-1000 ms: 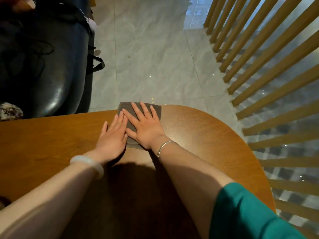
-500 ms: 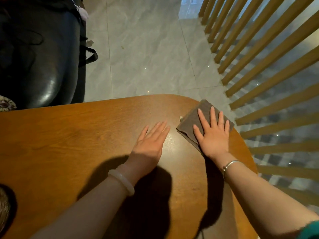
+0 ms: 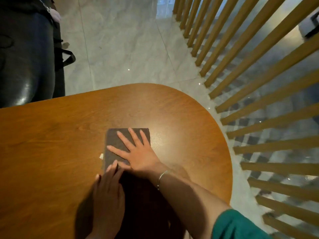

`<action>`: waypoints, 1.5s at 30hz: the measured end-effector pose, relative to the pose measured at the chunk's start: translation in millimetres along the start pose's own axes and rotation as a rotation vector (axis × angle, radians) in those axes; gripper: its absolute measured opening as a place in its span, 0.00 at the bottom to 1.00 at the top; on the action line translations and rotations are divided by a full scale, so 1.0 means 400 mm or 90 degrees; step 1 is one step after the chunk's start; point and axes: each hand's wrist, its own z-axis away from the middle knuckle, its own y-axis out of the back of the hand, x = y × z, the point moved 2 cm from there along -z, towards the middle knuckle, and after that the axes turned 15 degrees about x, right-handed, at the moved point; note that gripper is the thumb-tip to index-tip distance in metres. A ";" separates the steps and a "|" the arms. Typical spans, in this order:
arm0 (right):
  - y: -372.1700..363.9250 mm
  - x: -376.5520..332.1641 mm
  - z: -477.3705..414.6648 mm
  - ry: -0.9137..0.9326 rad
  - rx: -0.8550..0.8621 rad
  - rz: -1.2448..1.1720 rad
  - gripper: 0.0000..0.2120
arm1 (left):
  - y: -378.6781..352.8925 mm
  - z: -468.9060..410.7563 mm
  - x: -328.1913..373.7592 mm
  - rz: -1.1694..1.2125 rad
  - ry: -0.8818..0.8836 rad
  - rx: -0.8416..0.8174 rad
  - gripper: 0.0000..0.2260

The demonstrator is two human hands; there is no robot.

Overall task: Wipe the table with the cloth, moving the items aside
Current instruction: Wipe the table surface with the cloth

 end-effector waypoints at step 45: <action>-0.045 -0.167 0.686 -0.361 0.094 -0.080 0.33 | 0.059 0.265 0.120 0.224 -0.152 -0.109 0.14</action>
